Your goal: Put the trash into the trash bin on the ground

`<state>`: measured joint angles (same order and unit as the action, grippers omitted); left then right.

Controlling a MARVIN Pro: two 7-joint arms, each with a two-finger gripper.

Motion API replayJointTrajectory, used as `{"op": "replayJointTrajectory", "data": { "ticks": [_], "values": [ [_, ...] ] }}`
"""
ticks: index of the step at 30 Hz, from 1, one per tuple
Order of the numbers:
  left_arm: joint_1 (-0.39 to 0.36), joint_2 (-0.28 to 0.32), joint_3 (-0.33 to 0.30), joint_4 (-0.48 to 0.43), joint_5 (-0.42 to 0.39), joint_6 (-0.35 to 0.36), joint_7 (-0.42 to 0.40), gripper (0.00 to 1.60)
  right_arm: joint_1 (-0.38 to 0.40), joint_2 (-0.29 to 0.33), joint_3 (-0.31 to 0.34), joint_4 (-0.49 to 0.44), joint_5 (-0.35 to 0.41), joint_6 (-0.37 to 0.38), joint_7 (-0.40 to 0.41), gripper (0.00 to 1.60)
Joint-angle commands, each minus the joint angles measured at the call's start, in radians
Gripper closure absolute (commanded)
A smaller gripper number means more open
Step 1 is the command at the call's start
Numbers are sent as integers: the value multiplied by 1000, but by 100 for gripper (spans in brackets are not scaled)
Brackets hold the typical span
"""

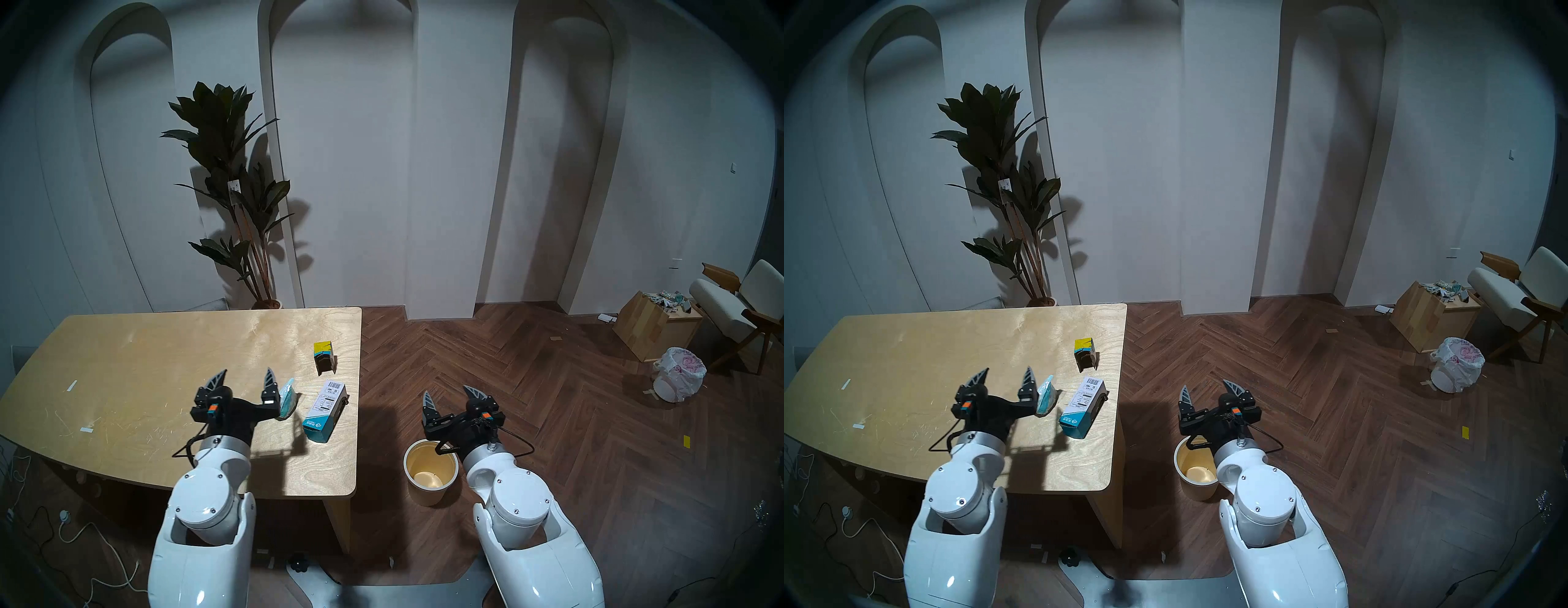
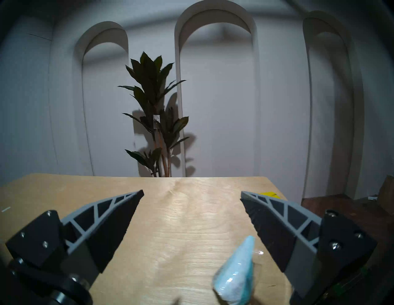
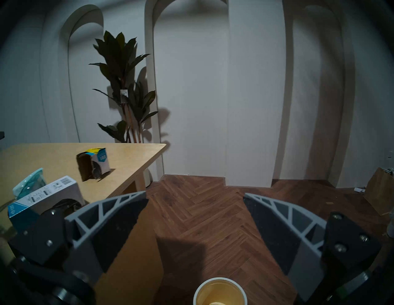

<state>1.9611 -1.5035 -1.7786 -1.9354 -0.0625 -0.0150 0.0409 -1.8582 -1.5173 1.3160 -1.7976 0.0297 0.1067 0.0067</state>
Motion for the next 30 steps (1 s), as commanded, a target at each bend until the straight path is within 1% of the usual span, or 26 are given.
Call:
{"op": "replayJointTrajectory", "data": {
  "ticks": [1, 3, 6, 8, 13, 14, 16, 17, 20, 21, 26, 30],
  "values": [
    [-4, 37, -93, -43, -8, 6, 16, 0, 94, 39, -117, -38, 62, 65, -25, 0],
    [-6, 43, -120, -37, -12, 7, 24, 0, 124, 48, -158, -45, 74, 87, -32, 0],
    [-8, 48, -147, -32, -19, 11, 30, 0, 155, 55, -200, -67, 110, 128, -47, 0],
    [-9, 47, -155, -31, -25, 13, 32, 0, 174, 55, -219, -84, 129, 151, -50, 0],
    [-9, 42, -165, -32, -40, 22, 39, 0, 231, 48, -265, -112, 171, 224, -93, 0],
    [-8, 41, -166, -32, -42, 23, 40, 0, 229, 48, -267, -121, 176, 234, -101, 0],
    [-7, 40, -169, -33, -49, 26, 42, 0, 266, 40, -289, -118, 192, 271, -124, 0],
    [-6, 39, -170, -34, -50, 28, 44, 0, 262, 41, -290, -127, 192, 282, -135, 0],
    [-3, 36, -172, -36, -60, 33, 47, 0, 305, 30, -317, -117, 218, 326, -169, 0],
    [-1, 36, -172, -37, -61, 34, 48, 0, 301, 32, -318, -122, 226, 332, -176, 0],
    [6, 31, -172, -41, -73, 42, 53, 0, 357, 16, -357, -82, 269, 388, -227, 0],
    [12, 30, -172, -42, -81, 48, 56, 0, 406, -5, -388, -31, 307, 432, -272, 0]
  ]
}}
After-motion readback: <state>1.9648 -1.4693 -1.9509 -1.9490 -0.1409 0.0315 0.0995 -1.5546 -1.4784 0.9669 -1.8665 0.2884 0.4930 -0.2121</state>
